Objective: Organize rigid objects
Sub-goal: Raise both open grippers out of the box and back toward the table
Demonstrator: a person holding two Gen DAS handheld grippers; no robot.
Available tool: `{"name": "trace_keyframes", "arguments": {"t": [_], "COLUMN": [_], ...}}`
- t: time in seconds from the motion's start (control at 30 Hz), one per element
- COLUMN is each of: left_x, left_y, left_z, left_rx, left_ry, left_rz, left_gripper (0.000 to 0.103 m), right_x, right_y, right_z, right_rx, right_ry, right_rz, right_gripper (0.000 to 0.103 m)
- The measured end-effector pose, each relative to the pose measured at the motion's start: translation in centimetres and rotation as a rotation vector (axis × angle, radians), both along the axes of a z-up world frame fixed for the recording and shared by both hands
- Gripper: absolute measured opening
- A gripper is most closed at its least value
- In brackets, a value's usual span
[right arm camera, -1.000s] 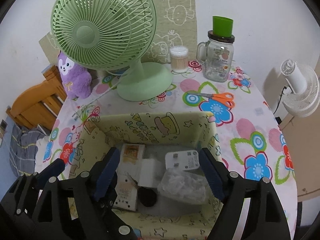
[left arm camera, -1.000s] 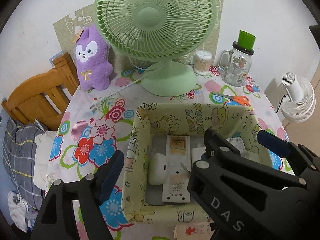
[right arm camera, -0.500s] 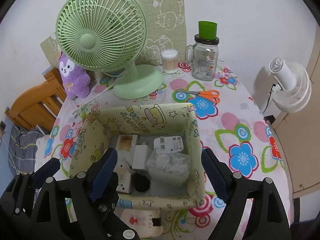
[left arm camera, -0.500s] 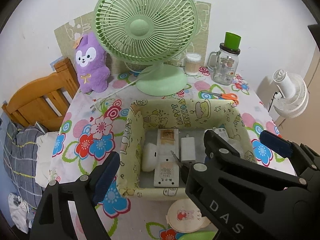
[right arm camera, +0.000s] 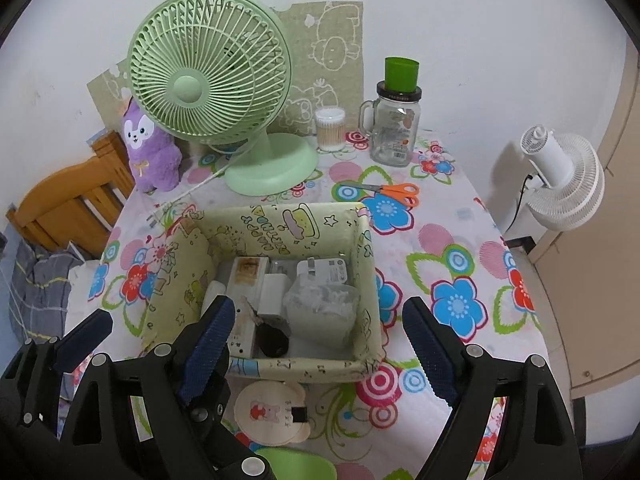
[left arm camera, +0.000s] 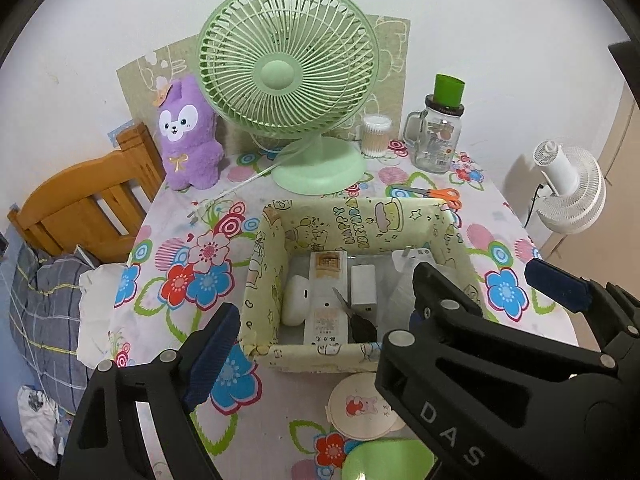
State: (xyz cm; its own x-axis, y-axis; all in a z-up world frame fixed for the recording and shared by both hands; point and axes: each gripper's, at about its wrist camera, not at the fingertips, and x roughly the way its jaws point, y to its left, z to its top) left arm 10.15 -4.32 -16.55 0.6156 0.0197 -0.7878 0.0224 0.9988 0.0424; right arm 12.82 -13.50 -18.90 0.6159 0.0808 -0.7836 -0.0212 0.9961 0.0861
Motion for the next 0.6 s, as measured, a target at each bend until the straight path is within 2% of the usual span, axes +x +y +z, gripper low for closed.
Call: {"name": "trace_keyframes", "arguments": {"t": [0.6], "left_x": [-3.8], "left_y": [-1.2], "left_z": [1.7], "left_rx": [-0.013], "left_ry": [-0.023], "left_rz": [-0.027], "left_gripper": [0.088], "right_x": [-4.2], "right_y": [-1.4], "right_z": [1.8], "right_rx": [0.018], "right_ry": [-0.028], "right_rz": [-0.007], "right_gripper": [0.088]}}
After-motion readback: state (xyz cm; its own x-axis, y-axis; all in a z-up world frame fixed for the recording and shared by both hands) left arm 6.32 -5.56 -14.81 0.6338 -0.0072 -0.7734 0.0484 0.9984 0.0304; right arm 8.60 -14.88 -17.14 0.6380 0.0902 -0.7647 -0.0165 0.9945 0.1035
